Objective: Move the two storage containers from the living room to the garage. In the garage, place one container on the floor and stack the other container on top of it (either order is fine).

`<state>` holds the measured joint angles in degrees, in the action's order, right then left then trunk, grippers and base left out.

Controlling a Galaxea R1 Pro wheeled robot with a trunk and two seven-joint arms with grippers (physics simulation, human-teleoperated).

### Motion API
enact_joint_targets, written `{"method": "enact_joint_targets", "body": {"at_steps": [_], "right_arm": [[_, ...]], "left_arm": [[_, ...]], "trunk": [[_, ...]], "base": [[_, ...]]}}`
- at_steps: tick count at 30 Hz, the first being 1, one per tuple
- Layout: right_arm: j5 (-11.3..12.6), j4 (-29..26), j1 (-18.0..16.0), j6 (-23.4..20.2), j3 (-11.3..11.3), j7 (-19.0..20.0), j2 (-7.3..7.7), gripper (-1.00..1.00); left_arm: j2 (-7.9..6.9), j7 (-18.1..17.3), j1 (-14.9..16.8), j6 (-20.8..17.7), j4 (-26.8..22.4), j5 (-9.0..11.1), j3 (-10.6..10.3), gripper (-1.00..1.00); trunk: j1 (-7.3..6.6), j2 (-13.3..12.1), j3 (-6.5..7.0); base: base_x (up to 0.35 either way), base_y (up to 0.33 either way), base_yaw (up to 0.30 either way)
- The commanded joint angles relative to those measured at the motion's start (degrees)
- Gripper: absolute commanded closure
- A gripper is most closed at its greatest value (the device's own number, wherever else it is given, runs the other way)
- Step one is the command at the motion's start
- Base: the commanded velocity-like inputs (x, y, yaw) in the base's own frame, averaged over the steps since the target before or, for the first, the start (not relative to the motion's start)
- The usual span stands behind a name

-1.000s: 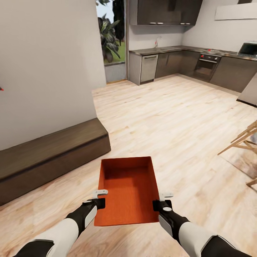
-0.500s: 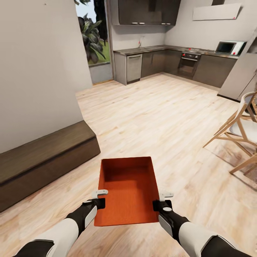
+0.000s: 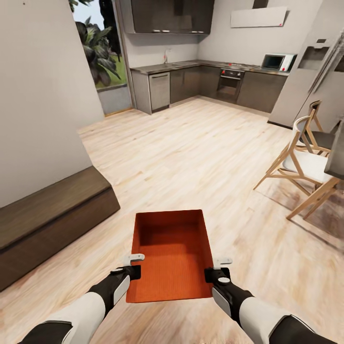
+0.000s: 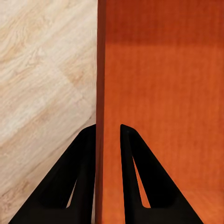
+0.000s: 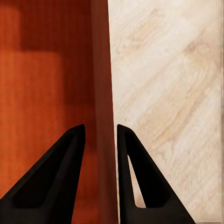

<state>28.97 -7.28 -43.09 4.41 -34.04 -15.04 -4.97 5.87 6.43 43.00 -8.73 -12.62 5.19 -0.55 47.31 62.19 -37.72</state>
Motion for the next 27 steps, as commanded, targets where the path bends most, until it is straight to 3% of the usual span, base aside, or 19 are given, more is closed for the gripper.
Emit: {"method": "enact_joint_targets", "body": {"at_steps": [1, 27], "right_arm": [[0.6, 0.2, -0.1, 0.4, 1.1, -0.8, 0.05, 1.00], [0.6, 0.2, -0.1, 0.4, 1.1, -0.8, 0.05, 1.00]], "left_arm": [[-0.23, 0.7, 0.0, -0.4, -0.2, -0.7, 0.2, 1.00], [-0.16, 0.7, 0.0, -0.4, -0.2, -0.7, 0.1, 1.00]], "trunk": [[0.00, 0.0, -0.04], [0.00, 0.0, -0.04]], "base": [[0.000, 0.000, -0.243], [0.000, 0.000, -0.243]]}}
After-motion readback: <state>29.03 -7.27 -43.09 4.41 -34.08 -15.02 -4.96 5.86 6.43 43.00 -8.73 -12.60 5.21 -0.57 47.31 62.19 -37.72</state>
